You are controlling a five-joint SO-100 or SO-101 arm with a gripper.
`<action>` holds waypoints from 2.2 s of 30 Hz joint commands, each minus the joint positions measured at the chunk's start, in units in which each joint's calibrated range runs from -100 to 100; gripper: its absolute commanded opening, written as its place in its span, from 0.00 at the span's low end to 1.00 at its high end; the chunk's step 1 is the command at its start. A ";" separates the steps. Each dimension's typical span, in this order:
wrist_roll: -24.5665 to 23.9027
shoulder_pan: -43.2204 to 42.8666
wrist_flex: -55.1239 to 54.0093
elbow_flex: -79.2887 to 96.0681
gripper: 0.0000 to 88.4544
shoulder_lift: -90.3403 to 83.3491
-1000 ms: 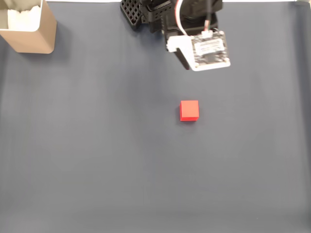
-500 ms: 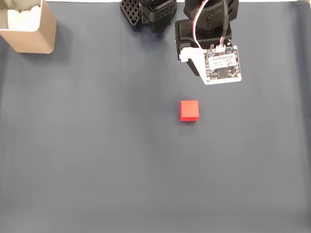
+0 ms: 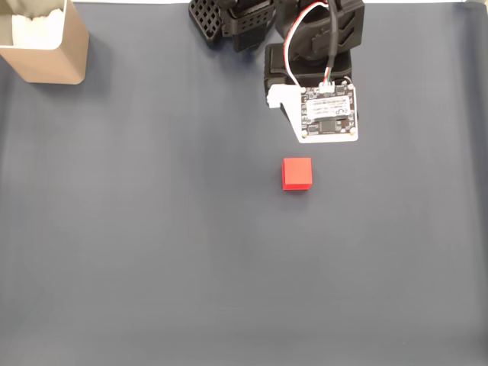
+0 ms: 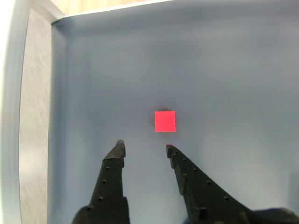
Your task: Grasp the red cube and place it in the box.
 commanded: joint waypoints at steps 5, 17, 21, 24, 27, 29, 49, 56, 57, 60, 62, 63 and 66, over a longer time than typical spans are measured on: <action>1.51 3.10 -6.33 5.69 0.32 -5.34; 3.47 6.30 -16.16 14.90 0.39 -8.11; 5.08 7.72 -18.70 17.73 0.40 -8.02; 5.71 8.00 -19.20 19.28 0.41 -8.28; 5.42 8.00 -19.93 20.47 0.40 -9.50; 5.67 7.93 -19.93 21.11 0.40 -10.10; 9.23 8.43 -27.72 23.66 0.40 -3.17; 8.30 8.00 -30.02 22.20 0.39 1.51; 6.79 7.29 -30.10 21.84 0.39 3.33; 6.30 6.86 -30.02 21.93 0.39 4.02; 6.06 6.44 -30.10 22.29 0.39 4.46; 5.86 6.22 -30.10 22.39 0.39 4.72; 5.27 5.66 -30.18 22.39 0.39 5.58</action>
